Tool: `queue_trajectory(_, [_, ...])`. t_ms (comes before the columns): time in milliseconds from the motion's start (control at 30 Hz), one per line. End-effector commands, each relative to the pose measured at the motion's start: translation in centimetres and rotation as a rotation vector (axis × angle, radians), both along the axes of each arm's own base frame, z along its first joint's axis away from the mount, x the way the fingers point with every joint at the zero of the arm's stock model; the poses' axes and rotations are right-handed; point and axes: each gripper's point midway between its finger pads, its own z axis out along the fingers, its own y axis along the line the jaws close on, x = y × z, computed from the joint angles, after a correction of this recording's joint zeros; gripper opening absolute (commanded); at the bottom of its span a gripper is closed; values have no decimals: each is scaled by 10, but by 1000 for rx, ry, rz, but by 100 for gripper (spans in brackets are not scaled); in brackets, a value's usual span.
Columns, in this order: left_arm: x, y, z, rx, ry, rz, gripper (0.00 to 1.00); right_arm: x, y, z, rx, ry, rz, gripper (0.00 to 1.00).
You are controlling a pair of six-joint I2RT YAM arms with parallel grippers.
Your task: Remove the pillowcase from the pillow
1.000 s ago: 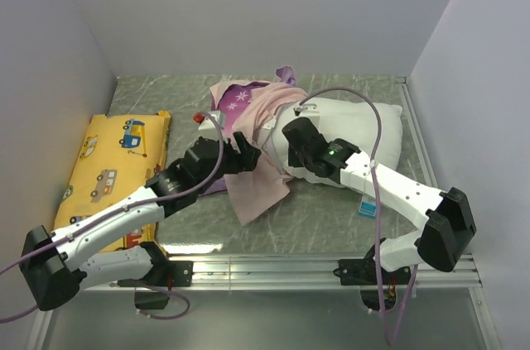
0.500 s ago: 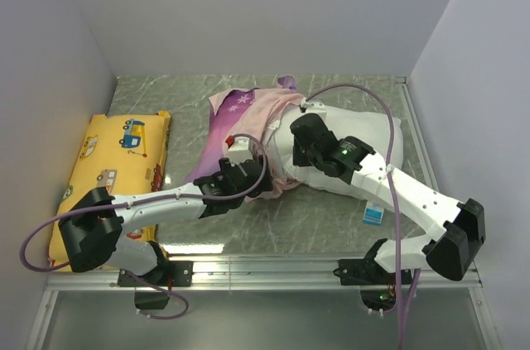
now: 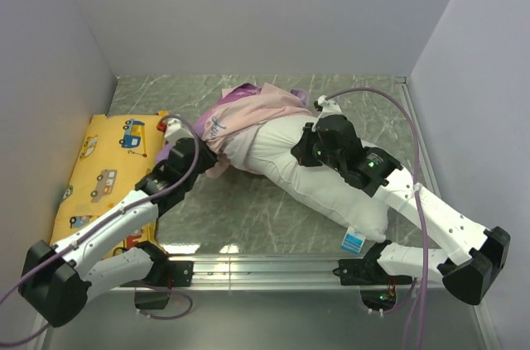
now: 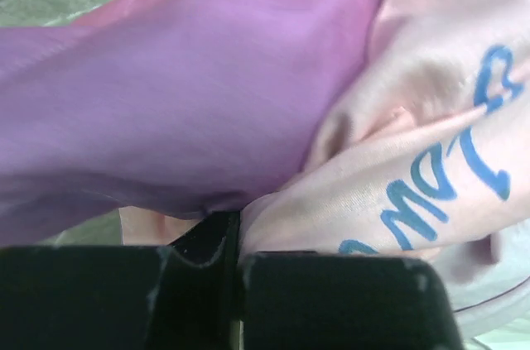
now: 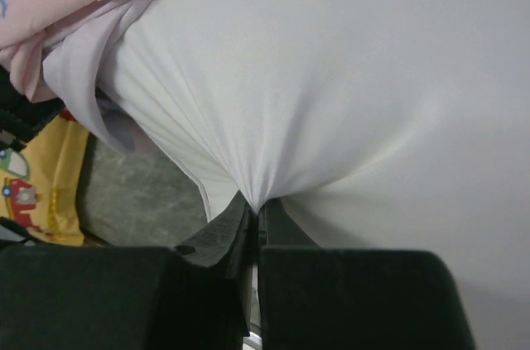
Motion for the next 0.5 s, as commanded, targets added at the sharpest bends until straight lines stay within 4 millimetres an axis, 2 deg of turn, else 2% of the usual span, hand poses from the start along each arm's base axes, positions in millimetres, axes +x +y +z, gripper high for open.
queue_trajectory(0, [17,94,-9,78,6,287,1,16,-62,17,-66,-102,-204,0])
queue_trajectory(33, [22,115,-11,59,13,340,0,16,-68,18,-60,-108,-219,0])
queue_trajectory(100, [30,121,-14,11,13,339,0,15,-73,13,-60,-104,-225,0])
queue_trajectory(133, [34,118,-23,-8,40,311,0,16,-79,13,-62,-107,-237,0])
queue_trajectory(167, [38,115,-22,-12,36,296,1,17,-80,13,-69,-104,-233,0])
queue_trajectory(233, [38,96,-21,3,40,234,0,18,-81,16,-70,-102,-225,0])
queue_trajectory(300, [30,83,-5,43,-1,224,1,19,-80,30,-61,-129,-204,0])
queue_trajectory(333, [19,62,8,53,-42,162,1,18,-76,33,-57,-132,-182,0])
queue_trajectory(367, [16,63,18,74,-64,187,0,19,-76,41,-64,-140,-174,2])
queue_trajectory(433, [2,45,28,88,-66,125,1,24,-76,42,-97,-127,-175,9])
queue_trajectory(467, [-1,42,42,96,-96,124,1,25,-73,51,-97,-145,-162,22])
